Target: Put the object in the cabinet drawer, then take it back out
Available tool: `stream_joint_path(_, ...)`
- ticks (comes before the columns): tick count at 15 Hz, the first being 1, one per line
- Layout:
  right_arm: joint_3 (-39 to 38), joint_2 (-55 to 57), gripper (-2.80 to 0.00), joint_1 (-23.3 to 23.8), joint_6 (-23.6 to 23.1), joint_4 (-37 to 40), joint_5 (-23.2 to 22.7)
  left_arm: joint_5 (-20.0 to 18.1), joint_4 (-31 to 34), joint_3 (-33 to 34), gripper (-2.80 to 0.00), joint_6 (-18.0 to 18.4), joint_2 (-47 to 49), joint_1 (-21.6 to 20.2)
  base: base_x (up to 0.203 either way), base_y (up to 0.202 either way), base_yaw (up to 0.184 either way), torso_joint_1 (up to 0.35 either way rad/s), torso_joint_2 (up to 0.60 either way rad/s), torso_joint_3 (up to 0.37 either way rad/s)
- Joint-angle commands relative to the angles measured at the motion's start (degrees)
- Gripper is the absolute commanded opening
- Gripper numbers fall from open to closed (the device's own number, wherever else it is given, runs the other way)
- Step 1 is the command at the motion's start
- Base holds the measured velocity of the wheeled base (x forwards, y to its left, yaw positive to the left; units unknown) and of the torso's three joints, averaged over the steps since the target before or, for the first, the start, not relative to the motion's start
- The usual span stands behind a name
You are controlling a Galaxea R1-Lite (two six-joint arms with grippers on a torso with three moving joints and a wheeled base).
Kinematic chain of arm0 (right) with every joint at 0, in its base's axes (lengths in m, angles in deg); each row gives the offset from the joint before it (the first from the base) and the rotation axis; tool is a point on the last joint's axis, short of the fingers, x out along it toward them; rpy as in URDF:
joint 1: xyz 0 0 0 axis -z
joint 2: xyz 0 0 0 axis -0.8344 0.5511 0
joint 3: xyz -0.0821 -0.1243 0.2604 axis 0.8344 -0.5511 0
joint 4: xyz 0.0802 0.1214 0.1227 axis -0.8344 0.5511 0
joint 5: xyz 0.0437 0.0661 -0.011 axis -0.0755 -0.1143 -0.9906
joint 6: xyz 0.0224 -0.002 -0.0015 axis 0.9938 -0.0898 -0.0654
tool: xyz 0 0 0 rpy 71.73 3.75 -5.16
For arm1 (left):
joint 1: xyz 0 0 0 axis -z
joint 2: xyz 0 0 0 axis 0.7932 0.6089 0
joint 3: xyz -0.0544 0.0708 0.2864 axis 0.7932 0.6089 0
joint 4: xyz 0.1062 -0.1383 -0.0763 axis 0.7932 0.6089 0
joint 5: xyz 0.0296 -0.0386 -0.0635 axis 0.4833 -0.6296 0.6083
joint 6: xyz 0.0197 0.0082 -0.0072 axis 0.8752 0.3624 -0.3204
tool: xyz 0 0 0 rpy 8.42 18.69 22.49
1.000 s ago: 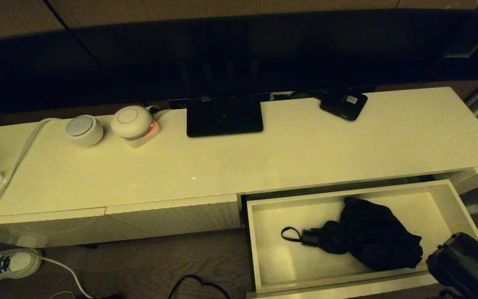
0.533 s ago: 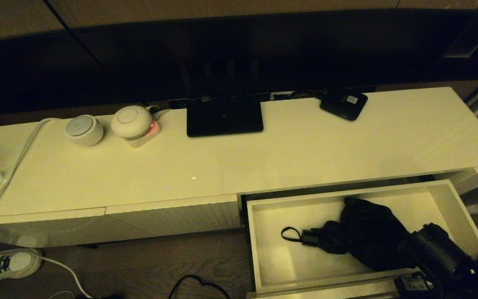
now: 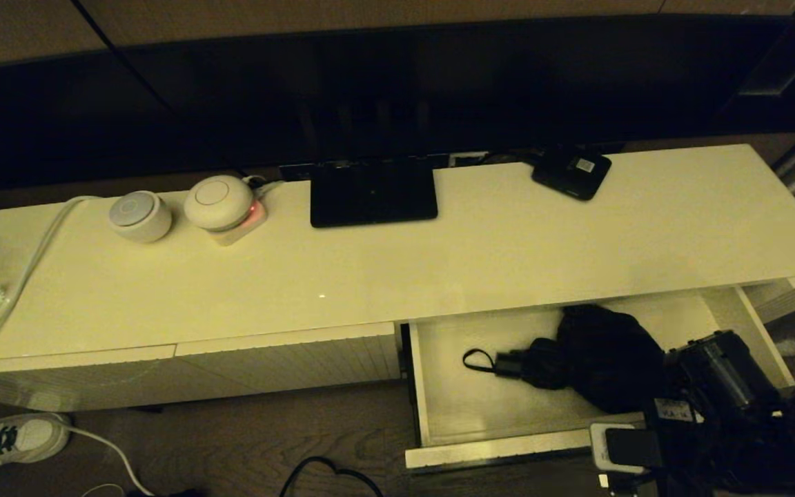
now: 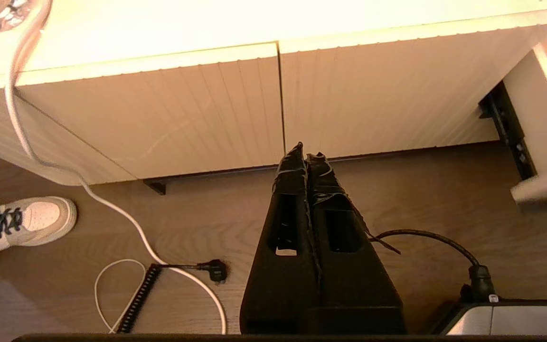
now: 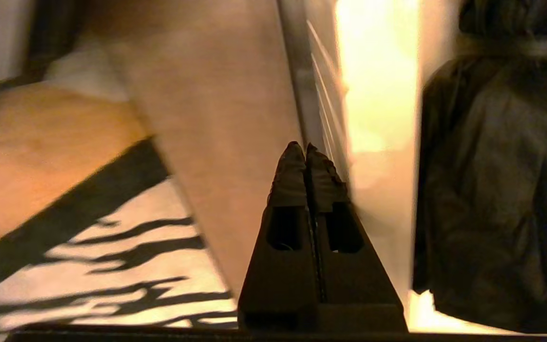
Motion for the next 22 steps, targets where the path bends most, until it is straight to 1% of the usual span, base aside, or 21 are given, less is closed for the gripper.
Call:
stream_joint_path(1,0.4,1.1,-2.80,-0.1,-0.5,-3.2,1.8,0.0,0.0,0.2,-2.80,0.0,0.0,0.0,0.000,0.000,0.000,0.000,0.00,0.000)
stream_joint_path(5,3.5,2.3,-2.80,-0.1,-0.6,-8.2,3.7,0.0,0.0,0.2,-2.80,0.0,0.0,0.0,0.000,0.000,0.000,0.000,0.00,0.000)
stream_joint_path(7,5.9,3.1,-2.80,-0.1,-0.6,-9.8,5.4,0.0,0.0,0.2,-2.80,0.0,0.0,0.0,0.000,0.000,0.000,0.000,0.00,0.000)
stream_joint_path(10,9.6,5.0,-2.80,0.1,-0.1,-12.1,5.9,0.0,0.0,0.2,-2.80,0.0,0.0,0.0,0.000,0.000,0.000,0.000,0.00,0.000)
stream_joint_path(15,12.8,9.1,-2.80,0.1,0.0,-24.1,6.0,0.0,0.0,0.2,-2.80,0.0,0.0,0.0,0.000,0.000,0.000,0.000,0.00,0.000)
stream_joint_path(19,10.9,5.0,-2.80,0.1,0.0,-23.2,6.3,0.0,0.0,0.2,-2.80,0.0,0.0,0.0,0.000,0.000,0.000,0.000,0.00,0.000)
stream_joint_path(21,7.1,0.0,-2.80,-0.1,0.1,-20.5,6.7,0.0,0.0,0.2,-2.80,0.0,0.0,0.0,0.000,0.000,0.000,0.000,0.00,0.000)
stream_joint_path(22,5.0,-3.3,-2.80,-0.2,0.0,-17.6,6.7,0.0,0.0,0.2,-2.80,0.0,0.0,0.0,0.000,0.000,0.000,0.000,0.00,0.000)
